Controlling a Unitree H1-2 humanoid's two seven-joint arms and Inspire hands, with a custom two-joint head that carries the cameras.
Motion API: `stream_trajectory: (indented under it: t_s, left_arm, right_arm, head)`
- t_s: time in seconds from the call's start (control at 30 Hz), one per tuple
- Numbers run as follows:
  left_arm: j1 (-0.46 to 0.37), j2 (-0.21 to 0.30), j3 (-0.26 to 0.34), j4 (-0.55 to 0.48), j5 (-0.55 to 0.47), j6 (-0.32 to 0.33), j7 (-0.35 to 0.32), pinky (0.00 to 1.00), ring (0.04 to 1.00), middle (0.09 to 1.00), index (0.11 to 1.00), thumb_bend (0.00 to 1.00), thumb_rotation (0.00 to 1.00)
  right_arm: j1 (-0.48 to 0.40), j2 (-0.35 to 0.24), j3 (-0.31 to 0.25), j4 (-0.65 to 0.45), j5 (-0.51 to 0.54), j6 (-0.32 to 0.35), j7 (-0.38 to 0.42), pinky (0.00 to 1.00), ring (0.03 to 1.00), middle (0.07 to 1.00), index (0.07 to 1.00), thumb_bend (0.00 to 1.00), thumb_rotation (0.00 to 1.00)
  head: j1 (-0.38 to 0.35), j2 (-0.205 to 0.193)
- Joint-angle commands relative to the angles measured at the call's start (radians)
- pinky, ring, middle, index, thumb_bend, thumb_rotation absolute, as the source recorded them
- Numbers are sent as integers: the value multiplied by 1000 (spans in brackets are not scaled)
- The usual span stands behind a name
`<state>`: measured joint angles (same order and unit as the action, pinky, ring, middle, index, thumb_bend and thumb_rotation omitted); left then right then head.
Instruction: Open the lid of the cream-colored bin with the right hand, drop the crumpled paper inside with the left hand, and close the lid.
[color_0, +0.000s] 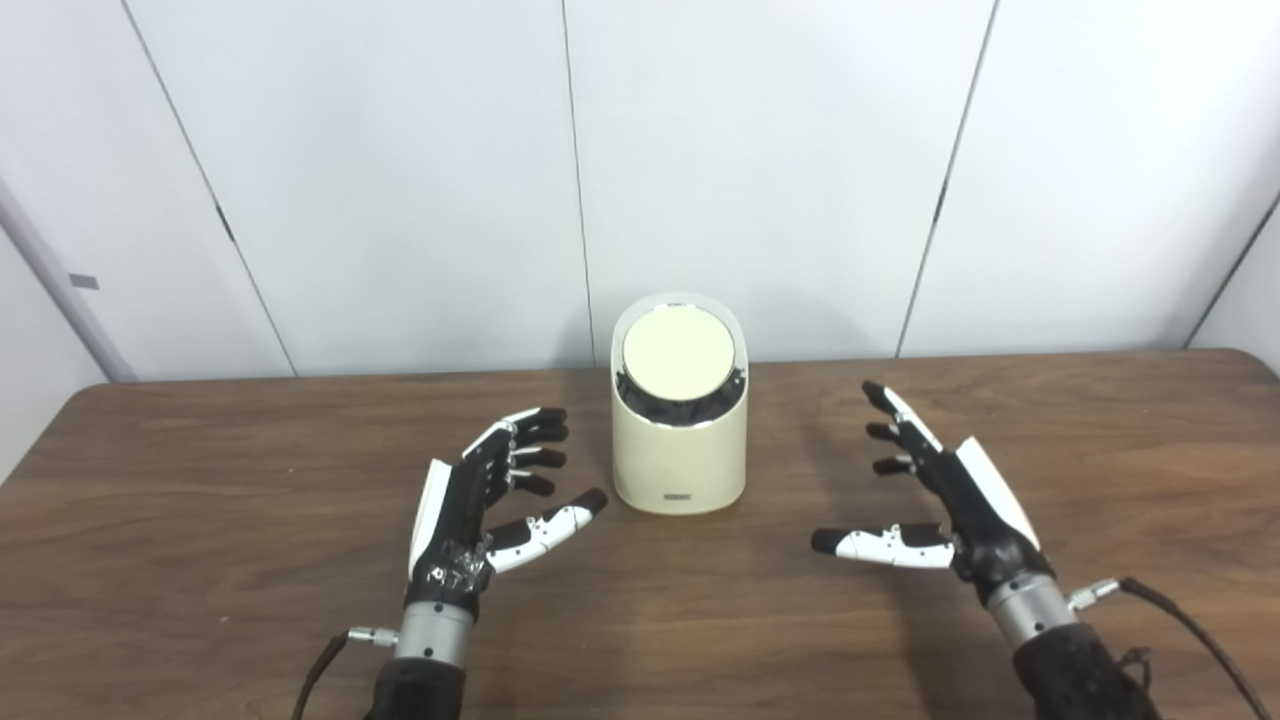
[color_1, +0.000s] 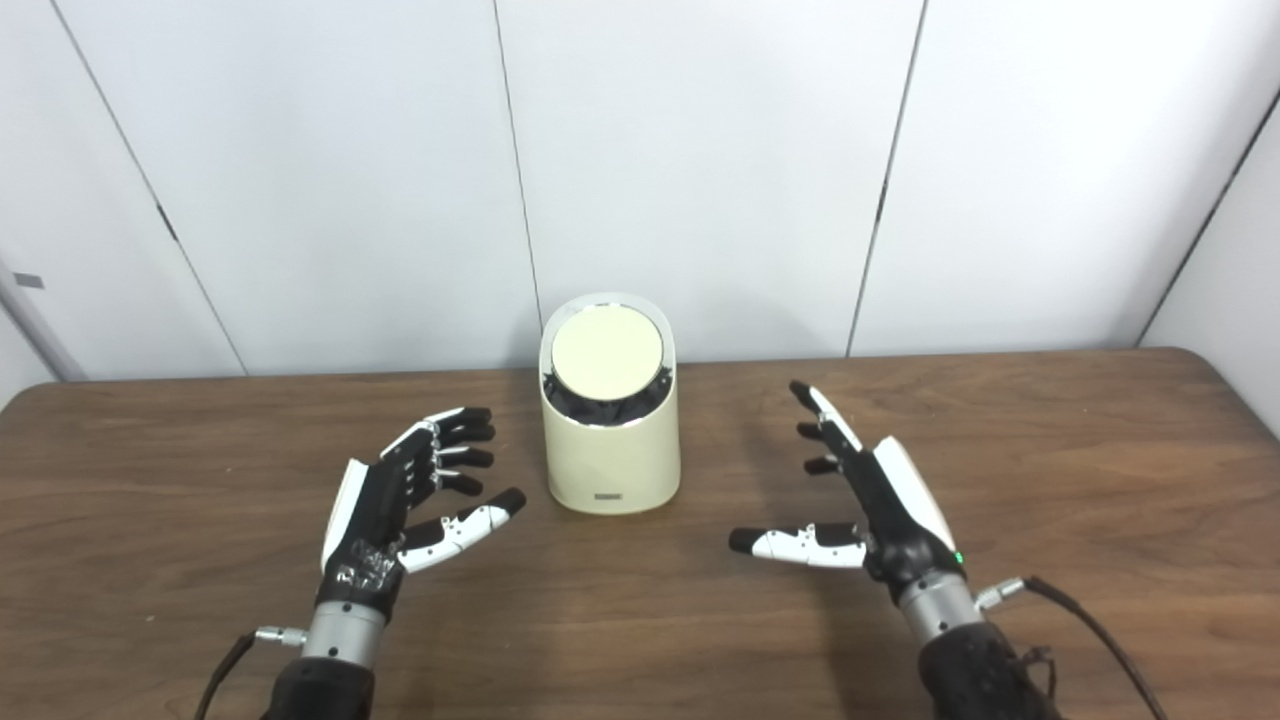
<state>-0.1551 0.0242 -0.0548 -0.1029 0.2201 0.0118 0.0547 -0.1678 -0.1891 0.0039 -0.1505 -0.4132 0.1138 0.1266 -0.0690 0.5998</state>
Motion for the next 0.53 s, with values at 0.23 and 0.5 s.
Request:
stream_trajectory:
  t_s: [0.23, 0.5]
  left_arm:
    - [-46, 0, -1, -2, -12, -48, 3, 579, 683, 743, 760, 751, 110]
    - [-40, 18, -4, 15, -9, -74, -1, 594, 680, 751, 776, 749, 121]
  right_arm:
    - [-26, 28, 10, 1, -7, -5, -76, 687, 873, 938, 940, 852, 308]
    - [-25, 44, 21, -2, 7, -7, -84, 670, 865, 938, 932, 851, 286]
  head:
    - [-3, 0]
    - [-1, -3]
